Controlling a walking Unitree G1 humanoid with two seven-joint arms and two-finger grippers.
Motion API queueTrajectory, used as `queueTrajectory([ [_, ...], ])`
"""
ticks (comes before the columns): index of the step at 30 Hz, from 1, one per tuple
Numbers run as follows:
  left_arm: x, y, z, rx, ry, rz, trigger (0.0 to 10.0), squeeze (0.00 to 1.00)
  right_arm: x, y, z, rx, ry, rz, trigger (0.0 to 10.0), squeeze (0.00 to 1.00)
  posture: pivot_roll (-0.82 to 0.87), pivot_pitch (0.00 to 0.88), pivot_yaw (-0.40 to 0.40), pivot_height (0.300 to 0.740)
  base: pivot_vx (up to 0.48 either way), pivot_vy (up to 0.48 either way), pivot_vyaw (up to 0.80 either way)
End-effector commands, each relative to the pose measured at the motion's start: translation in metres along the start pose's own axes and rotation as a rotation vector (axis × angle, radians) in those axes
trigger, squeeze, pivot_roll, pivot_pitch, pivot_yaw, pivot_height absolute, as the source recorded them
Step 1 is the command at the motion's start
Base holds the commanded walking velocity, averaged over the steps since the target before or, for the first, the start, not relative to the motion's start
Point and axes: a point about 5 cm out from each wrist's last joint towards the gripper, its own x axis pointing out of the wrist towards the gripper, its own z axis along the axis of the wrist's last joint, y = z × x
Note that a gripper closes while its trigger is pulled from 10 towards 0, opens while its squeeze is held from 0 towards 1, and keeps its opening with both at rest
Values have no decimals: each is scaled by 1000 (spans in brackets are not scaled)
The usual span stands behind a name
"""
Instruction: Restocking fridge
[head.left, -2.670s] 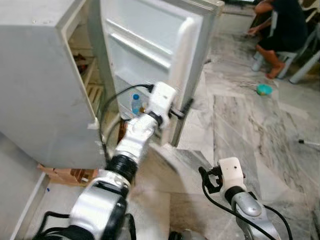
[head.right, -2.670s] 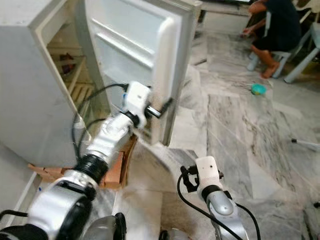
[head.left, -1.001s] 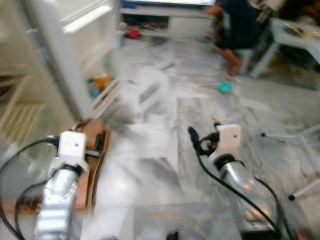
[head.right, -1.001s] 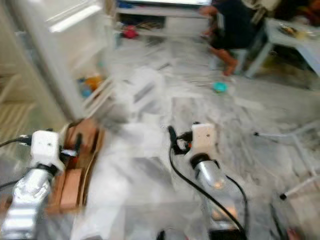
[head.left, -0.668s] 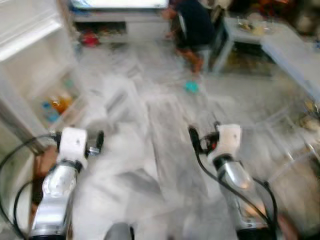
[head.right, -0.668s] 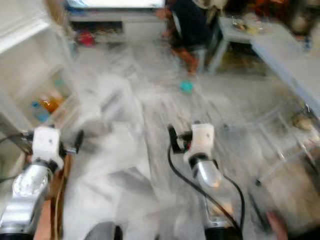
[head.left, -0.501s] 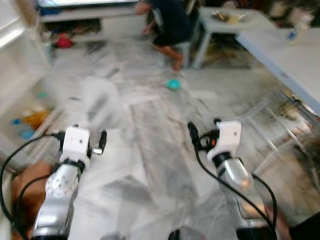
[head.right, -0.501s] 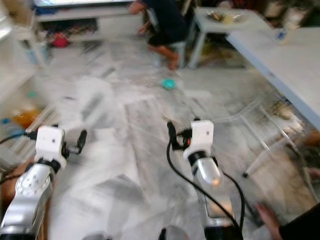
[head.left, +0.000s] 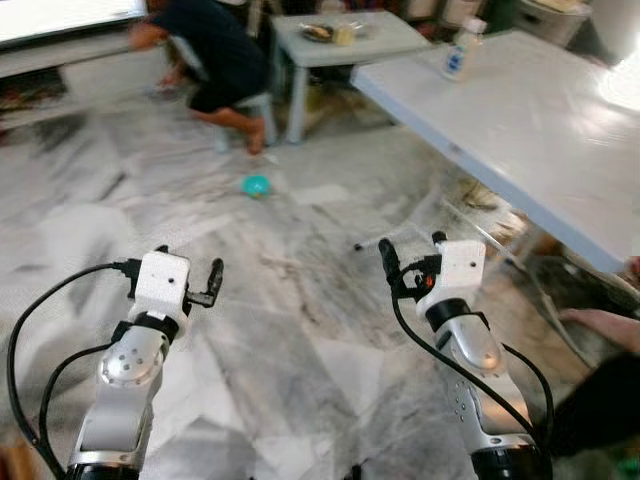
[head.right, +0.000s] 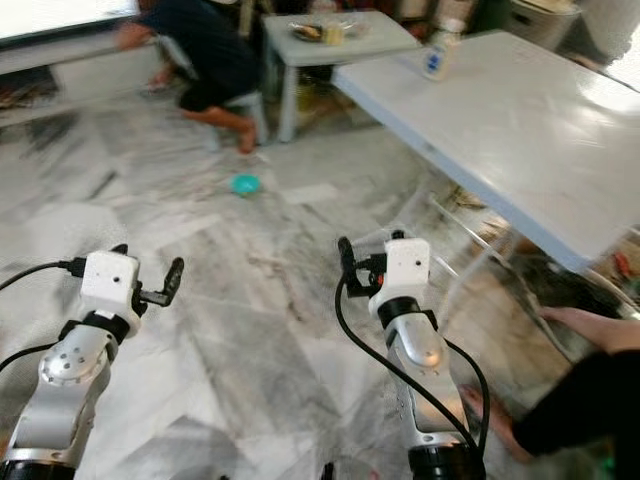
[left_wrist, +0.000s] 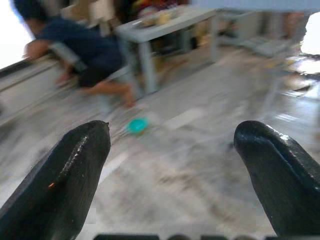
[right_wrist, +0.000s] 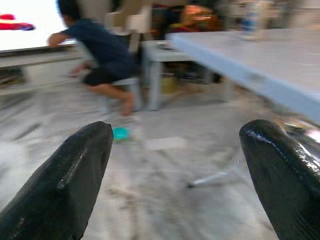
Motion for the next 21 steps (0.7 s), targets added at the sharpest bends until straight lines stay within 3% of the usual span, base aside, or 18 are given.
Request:
queueTrajectory([
  [1, 0, -4, 1, 7, -1, -18, 10000, 0, -1, -5, 2, -7, -9, -18, 10000, 0, 45, 54, -50, 740, 480, 0, -800],
  [9, -13, 2, 0, -28, -38, 31, 10000, 0, -10, -7, 19, -18, -117, -19, 10000, 0, 32, 30, -34, 740, 480, 0, -678],
  [13, -21, 1, -5, -62, -46, 49, 10000, 0, -21, -9, 14, -23, -105, -38, 10000, 0, 34, 21, -32, 740, 480, 0, 0],
  [21, -13, 1, -2, -90, -67, 89, 10000, 0, -20, -5, 14, -40, -115, -13, 10000, 0, 26, 9, -29, 740, 479, 0, 0],
])
